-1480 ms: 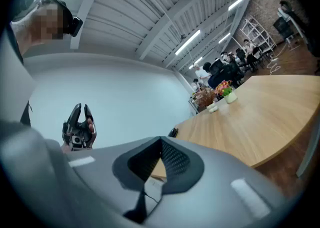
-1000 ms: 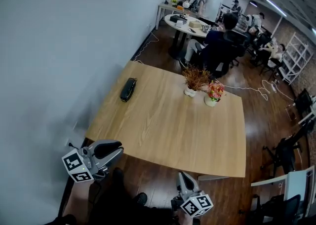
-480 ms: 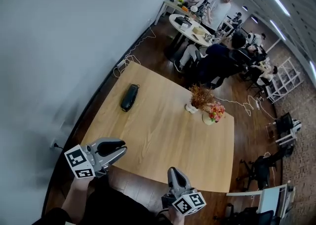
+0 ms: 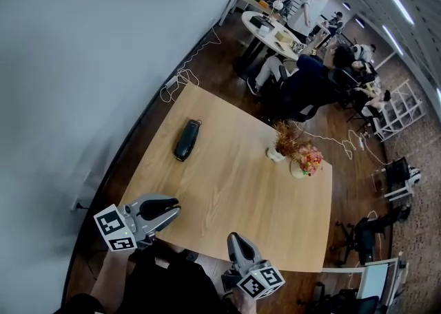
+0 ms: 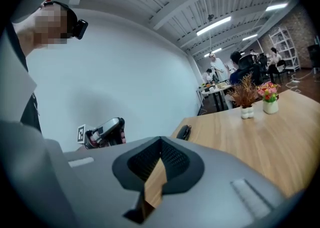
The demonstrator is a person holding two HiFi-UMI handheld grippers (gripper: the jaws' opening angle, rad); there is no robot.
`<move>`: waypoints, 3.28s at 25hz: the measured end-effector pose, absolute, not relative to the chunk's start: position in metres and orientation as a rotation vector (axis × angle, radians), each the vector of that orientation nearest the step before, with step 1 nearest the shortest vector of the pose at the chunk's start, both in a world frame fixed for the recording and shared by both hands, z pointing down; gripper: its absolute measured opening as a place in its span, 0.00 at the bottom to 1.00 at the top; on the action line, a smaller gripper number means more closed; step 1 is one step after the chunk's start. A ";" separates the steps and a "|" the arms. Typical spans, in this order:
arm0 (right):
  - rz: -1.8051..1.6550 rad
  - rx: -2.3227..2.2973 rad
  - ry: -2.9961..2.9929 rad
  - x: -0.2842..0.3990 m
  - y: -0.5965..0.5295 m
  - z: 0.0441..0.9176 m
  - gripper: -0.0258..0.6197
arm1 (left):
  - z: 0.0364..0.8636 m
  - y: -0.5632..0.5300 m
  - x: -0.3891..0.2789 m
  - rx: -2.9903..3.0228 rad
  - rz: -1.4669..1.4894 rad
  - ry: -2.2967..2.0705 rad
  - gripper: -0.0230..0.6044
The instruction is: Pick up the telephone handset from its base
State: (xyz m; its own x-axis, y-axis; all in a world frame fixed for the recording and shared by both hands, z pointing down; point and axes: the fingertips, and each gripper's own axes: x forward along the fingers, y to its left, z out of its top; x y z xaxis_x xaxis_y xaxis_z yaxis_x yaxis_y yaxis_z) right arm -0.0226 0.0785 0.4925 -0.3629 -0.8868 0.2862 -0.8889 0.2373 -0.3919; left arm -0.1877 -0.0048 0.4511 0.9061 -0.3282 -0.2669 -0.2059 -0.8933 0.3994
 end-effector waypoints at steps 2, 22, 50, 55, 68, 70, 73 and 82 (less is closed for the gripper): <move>0.795 1.744 -2.497 -0.020 0.067 0.494 0.04 | 0.453 -0.013 -0.184 2.703 -0.441 -0.419 0.14; 0.980 1.711 -2.746 0.197 -0.031 0.534 0.05 | 0.480 -0.104 -0.045 2.696 0.007 -0.885 0.14; 0.943 1.686 -2.487 0.124 -0.045 0.531 0.23 | 0.754 -0.340 -0.088 2.226 0.968 -1.066 0.56; 0.929 1.691 -2.498 0.123 -0.045 0.527 0.23 | 0.757 -0.338 -0.081 2.212 0.955 -1.040 0.44; 0.917 1.718 -2.498 0.129 -0.029 0.524 0.23 | 0.745 -0.344 -0.084 2.269 1.066 -1.146 0.50; 0.925 1.724 -2.491 0.131 -0.026 0.527 0.23 | 0.752 -0.342 -0.083 2.221 1.020 -1.132 0.50; 0.929 1.729 -2.485 0.133 -0.022 0.529 0.23 | 0.762 -0.337 -0.080 2.152 0.968 -1.101 0.45; 0.919 1.748 -2.482 0.141 -0.017 0.528 0.23 | 0.738 -0.336 -0.083 2.179 0.908 -1.193 0.45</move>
State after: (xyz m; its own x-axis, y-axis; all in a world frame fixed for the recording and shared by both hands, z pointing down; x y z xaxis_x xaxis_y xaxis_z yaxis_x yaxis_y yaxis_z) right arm 0.1410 -0.0168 0.5275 -0.3924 -0.8711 0.2953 -0.8534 0.2250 -0.4703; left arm -0.0825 -0.3362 0.7380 0.3961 -0.5351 0.7462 -0.8618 -0.4970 0.1011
